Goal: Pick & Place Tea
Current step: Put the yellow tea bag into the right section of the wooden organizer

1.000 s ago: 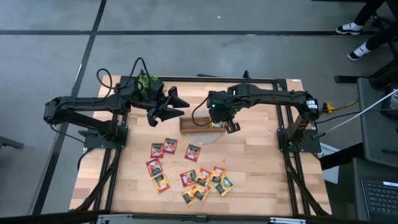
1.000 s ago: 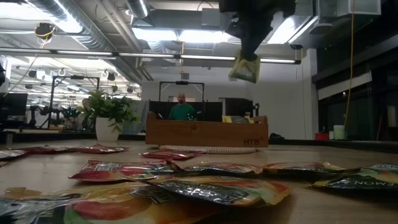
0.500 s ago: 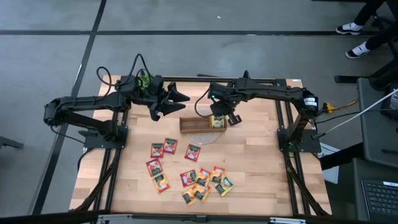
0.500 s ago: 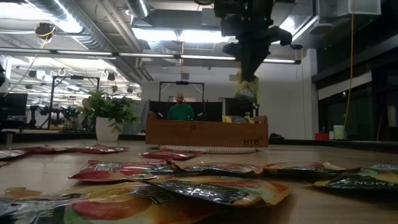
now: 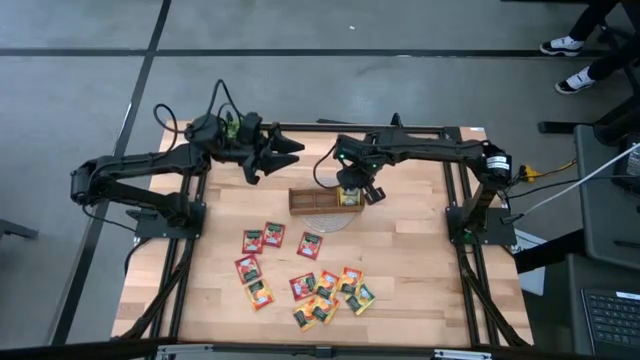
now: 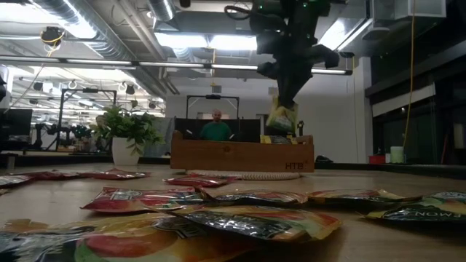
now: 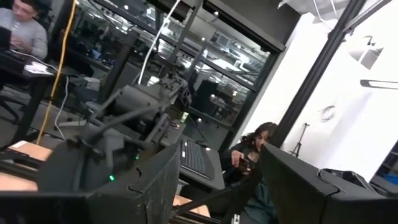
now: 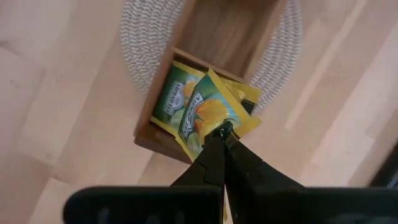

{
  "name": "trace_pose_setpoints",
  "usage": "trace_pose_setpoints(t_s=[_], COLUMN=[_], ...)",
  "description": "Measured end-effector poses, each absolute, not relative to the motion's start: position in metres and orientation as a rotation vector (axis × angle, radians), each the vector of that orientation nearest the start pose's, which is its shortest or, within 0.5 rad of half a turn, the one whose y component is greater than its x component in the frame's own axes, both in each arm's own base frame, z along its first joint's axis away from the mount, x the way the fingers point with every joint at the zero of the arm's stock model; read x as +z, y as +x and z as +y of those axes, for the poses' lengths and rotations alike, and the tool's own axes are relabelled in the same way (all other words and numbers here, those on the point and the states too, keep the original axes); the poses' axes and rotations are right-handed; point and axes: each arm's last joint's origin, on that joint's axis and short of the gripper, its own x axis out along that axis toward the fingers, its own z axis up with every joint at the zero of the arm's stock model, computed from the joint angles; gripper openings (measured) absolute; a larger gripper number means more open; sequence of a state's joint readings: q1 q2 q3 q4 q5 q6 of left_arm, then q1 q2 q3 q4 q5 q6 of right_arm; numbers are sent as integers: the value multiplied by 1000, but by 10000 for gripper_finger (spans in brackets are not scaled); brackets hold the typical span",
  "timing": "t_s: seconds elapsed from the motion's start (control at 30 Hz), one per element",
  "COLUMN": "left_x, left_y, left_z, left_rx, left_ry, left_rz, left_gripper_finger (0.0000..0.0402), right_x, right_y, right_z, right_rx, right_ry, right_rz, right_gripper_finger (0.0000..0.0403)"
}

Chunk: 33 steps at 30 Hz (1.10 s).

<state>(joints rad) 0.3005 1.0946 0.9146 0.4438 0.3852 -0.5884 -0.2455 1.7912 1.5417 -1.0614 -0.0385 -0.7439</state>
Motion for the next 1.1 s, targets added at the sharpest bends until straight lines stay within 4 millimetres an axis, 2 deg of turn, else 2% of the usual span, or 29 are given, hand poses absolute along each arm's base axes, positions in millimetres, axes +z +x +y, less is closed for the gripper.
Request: trace_pose_setpoints(t_s=[0.4,0.87,1.1], left_x=[378,378,378], left_y=[233,233,233], left_z=[68,68,68], left_rx=[-124,-124,-124], left_ry=[-494,-494,-494], left_rz=[-223,-223,-223], left_gripper_finger=[216,216,216], right_x=[246,242,242], right_y=[344,344,344], right_z=[-85,-86,-86], right_rx=[323,285,238], right_ry=[-435,-464,-410], right_rz=[1266,1289,1291], right_gripper_finger=[5,72,86])
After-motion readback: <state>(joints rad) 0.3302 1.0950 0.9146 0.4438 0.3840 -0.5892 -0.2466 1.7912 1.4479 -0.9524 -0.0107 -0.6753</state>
